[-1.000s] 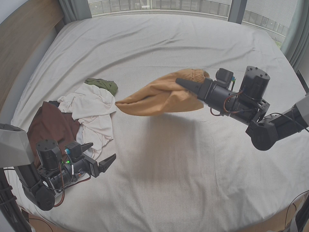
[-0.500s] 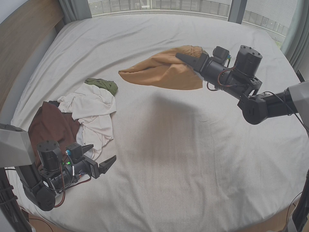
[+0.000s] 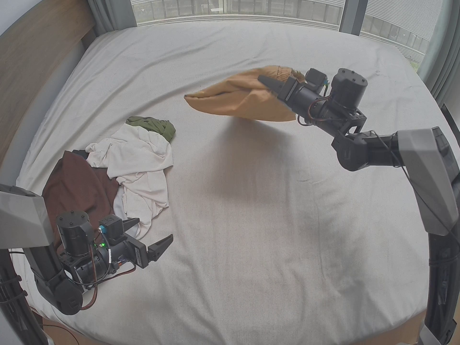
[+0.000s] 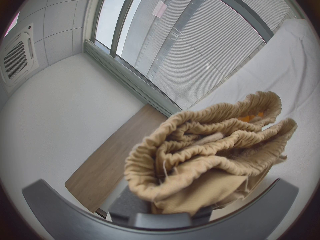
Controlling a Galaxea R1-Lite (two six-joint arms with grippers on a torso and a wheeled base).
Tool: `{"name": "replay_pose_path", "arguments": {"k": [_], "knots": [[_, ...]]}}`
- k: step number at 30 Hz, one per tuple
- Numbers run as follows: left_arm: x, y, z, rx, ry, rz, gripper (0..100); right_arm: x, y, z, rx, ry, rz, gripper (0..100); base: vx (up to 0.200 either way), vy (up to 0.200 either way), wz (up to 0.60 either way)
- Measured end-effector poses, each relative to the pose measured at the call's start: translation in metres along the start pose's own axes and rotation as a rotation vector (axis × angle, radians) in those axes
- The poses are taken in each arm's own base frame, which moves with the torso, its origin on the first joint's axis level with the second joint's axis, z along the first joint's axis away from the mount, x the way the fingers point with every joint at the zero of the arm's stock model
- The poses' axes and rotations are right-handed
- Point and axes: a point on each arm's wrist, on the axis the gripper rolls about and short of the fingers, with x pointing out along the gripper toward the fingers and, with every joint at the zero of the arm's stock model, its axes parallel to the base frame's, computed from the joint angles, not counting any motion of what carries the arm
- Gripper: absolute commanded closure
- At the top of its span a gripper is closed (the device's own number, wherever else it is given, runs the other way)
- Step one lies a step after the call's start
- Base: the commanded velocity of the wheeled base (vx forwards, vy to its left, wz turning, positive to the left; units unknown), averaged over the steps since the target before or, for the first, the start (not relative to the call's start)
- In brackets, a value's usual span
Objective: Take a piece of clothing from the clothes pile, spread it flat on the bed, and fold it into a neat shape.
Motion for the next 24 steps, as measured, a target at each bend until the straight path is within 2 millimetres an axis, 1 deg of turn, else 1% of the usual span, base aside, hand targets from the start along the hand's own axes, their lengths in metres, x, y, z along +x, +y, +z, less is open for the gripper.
{"name": "replay_pose_path", "arguments": {"k": [3, 6, 8, 12, 15, 19, 22, 24], "knots": [[0.0, 0.0, 0.0, -0.001, 0.001, -0.001, 0, 0.001, -0.018, -0.019, 0.014, 0.025, -0.025, 100, 0.0, 0.0, 0.0], [0.0, 0.0, -0.001, -0.001, 0.002, -0.001, 0, -0.003, -0.031, -0.036, 0.032, 0.058, -0.052, 100, 0.0, 0.0, 0.0], [0.0, 0.0, -0.001, -0.002, 0.004, -0.002, 0, -0.009, -0.039, -0.05, 0.048, 0.093, -0.079, 100, 0.0, 0.0, 0.0], [-0.001, 0.0, -0.001, -0.003, 0.006, -0.002, 0, -0.028, -0.052, -0.08, 0.046, 0.178, -0.138, 100, 0.0, 0.0, 0.0], [-0.001, 0.0, -0.002, -0.004, 0.007, -0.003, 0, -0.04, -0.058, -0.093, 0.038, 0.208, -0.162, 100, 0.0, 0.0, 0.0], [-0.001, 0.0, -0.002, -0.005, 0.008, -0.006, 0, -0.057, -0.06, -0.11, 0.04, 0.255, -0.192, 100, 0.0, 0.0, 0.0], [-0.001, 0.0, -0.002, -0.007, 0.008, -0.006, 0, -0.065, -0.06, -0.116, 0.036, 0.265, -0.198, 100, 0.0, 0.0, 0.0], [-0.001, -0.001, -0.002, -0.008, 0.009, -0.008, 0, -0.066, -0.059, -0.116, 0.027, 0.254, -0.191, 100, 0.0, 0.0, 0.0]]}}
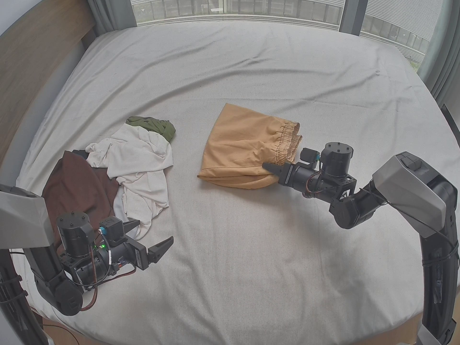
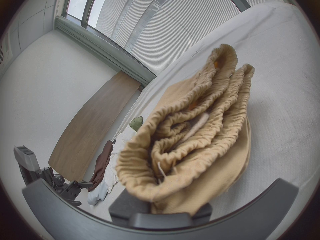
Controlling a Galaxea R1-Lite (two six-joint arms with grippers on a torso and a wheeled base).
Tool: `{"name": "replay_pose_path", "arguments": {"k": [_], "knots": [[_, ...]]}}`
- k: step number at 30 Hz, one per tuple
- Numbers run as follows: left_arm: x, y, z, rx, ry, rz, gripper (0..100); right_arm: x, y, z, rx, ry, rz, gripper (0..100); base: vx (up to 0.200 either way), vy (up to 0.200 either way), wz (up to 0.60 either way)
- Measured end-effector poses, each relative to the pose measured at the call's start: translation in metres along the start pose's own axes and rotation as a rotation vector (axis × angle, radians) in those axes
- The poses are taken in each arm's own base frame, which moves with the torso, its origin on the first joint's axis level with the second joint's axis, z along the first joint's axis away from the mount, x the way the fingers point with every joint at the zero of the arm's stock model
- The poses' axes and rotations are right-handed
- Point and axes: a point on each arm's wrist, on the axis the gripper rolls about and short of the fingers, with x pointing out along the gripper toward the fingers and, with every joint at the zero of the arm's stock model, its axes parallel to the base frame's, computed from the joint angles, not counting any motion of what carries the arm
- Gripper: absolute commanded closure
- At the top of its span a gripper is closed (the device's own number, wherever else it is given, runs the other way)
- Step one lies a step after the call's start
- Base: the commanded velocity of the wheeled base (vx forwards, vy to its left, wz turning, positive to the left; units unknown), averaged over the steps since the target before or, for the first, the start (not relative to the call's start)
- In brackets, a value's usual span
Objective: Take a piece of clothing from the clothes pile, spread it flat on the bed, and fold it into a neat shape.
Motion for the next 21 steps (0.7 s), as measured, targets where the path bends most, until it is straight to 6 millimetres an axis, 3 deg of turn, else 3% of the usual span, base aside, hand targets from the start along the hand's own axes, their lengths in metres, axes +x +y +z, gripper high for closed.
{"name": "replay_pose_path", "arguments": {"k": [1, 13, 21], "knots": [[0.0, 0.0, 0.0, -0.001, 0.001, -0.001, 0, -0.001, 0.0, -0.001, -0.003, -0.002, 0.001, 0, 0.0, 0.0, 0.0], [0.003, -0.002, -0.001, -0.036, 0.004, -0.011, 0, -0.015, 0.001, -0.014, -0.055, 0.03, -0.041, 0, 0.0, 0.0, 0.0], [-0.002, -0.012, 0.005, -0.106, -0.015, -0.075, 0, -0.063, 0.016, -0.034, -0.096, 0.078, -0.09, 0, 0.0, 0.0, 0.0]]}}
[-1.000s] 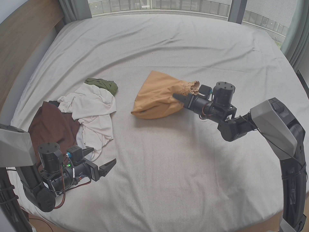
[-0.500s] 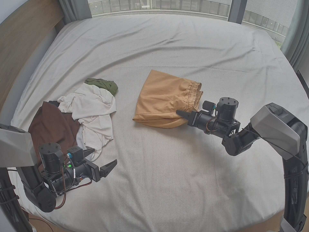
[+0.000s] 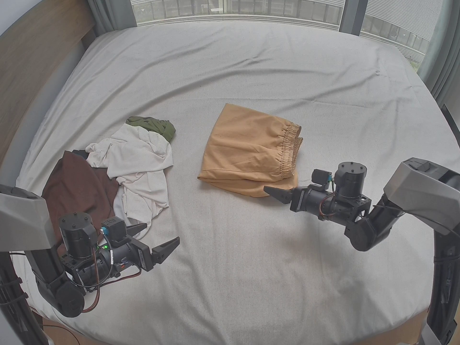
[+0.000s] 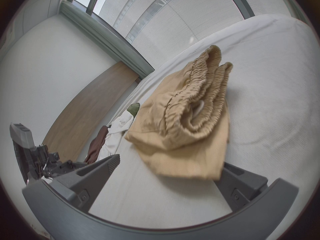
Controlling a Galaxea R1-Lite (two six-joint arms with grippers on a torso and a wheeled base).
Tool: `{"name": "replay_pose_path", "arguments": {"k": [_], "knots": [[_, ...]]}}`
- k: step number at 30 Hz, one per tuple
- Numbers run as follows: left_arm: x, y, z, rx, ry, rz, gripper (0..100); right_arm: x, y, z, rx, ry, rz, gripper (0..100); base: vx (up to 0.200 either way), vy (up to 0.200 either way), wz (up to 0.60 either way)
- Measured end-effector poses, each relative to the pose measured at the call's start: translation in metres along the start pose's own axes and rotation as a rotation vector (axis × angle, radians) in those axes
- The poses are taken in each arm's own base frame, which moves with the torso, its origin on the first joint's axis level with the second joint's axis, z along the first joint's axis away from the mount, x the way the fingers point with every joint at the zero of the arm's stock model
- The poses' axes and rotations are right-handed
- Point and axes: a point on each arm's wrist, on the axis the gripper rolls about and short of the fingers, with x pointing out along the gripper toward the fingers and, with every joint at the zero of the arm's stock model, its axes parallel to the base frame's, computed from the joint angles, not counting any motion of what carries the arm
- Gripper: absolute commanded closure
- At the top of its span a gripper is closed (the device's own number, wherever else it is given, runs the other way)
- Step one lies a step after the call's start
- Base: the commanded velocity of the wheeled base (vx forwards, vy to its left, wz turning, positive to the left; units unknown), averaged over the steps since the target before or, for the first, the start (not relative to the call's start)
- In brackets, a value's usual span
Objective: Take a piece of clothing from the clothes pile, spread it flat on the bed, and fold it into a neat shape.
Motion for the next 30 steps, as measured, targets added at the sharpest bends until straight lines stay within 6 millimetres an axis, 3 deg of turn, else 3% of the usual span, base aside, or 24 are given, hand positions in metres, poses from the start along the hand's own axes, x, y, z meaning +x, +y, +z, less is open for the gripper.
{"name": "replay_pose_path", "arguments": {"k": [7, 11, 18, 28, 30], "knots": [[-0.022, -0.021, 0.019, 0.0, -0.075, -0.071, 0, -0.06, 0.033, 0.017, -0.046, -0.04, -0.001, 0, 0.0, 0.0, 0.0], [-0.046, -0.034, 0.032, 0.013, -0.138, -0.105, 0, -0.111, 0.06, 0.029, -0.082, -0.085, 0.005, 0, 0.0, 0.0, 0.0], [-0.095, -0.045, 0.047, 0.029, -0.214, -0.124, 0, -0.189, 0.088, 0.029, -0.142, -0.128, -0.026, 0, 0.0, 0.0, 0.0], [-0.167, -0.057, 0.035, 0.01, -0.155, -0.104, 0, -0.277, 0.118, 0.019, -0.206, -0.191, -0.107, 0, 0.0, 0.0, 0.0], [-0.174, -0.058, 0.033, 0.011, -0.162, -0.1, 0, -0.287, 0.121, 0.016, -0.212, -0.2, -0.114, 0, 0.0, 0.0, 0.0]]}}
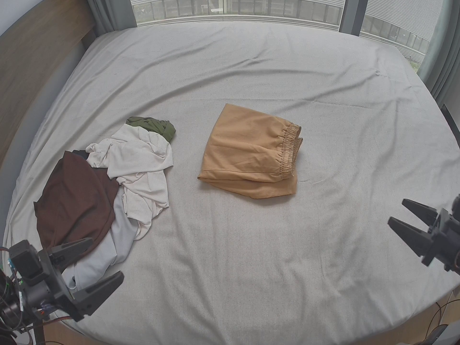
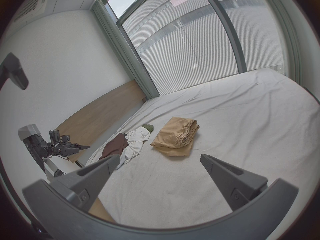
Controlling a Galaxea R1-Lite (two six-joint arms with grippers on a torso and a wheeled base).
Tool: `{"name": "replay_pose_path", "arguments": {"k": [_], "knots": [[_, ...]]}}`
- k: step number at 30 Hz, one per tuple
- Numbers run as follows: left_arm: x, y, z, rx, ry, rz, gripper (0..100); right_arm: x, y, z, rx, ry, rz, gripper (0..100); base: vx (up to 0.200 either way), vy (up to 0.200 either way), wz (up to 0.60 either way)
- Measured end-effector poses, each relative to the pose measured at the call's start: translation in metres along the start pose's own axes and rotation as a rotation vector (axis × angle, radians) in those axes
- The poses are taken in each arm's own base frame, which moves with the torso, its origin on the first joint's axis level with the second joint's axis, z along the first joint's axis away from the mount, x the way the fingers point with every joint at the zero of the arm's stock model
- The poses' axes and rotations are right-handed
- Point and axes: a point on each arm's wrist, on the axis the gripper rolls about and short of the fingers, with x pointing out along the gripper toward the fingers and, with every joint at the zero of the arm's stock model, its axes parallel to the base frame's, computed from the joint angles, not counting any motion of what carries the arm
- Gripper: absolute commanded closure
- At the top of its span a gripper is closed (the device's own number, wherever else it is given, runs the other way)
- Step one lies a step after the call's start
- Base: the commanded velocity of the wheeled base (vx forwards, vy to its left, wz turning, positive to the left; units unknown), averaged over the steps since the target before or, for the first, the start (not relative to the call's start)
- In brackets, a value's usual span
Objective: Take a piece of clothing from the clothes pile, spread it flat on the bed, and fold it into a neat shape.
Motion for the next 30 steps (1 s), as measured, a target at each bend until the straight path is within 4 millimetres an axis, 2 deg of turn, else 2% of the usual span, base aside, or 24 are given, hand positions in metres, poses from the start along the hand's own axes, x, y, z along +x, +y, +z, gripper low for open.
{"name": "replay_pose_path", "arguments": {"k": [4, 8, 12, 16, 19, 22, 30], "knots": [[-0.025, -0.006, -0.005, 0.006, -0.029, 0.03, 0, -0.036, 0.01, -0.007, -0.015, -0.027, -0.037, 0, 0.0, 0.0, 0.0], [-0.043, -0.01, -0.012, 0.009, -0.047, 0.065, 0, -0.062, 0.019, -0.019, -0.026, -0.044, -0.07, 0, 0.0, 0.0, 0.0], [-0.063, -0.015, -0.027, 0.002, -0.039, 0.119, 0, -0.088, 0.027, -0.04, -0.044, -0.047, -0.108, 0, 0.0, 0.0, 0.0], [-0.081, -0.018, -0.047, -0.007, -0.026, 0.201, 0, -0.106, 0.031, -0.069, -0.055, -0.012, -0.192, 0, 0.0, 0.0, 0.0], [-0.09, -0.019, -0.055, 0.003, -0.062, 0.311, 0, -0.115, 0.031, -0.083, -0.091, -0.03, -0.325, 0, 0.0, 0.0, 0.0], [-0.095, -0.021, -0.061, 0.043, -0.101, 0.453, 0, -0.12, 0.031, -0.087, -0.133, -0.081, -0.445, 0, 0.0, 0.0, 0.0], [-0.101, -0.024, -0.071, 0.098, -0.125, 0.639, 0, -0.124, 0.03, -0.092, -0.165, -0.1, -0.561, 0, 0.0, 0.0, 0.0]]}}
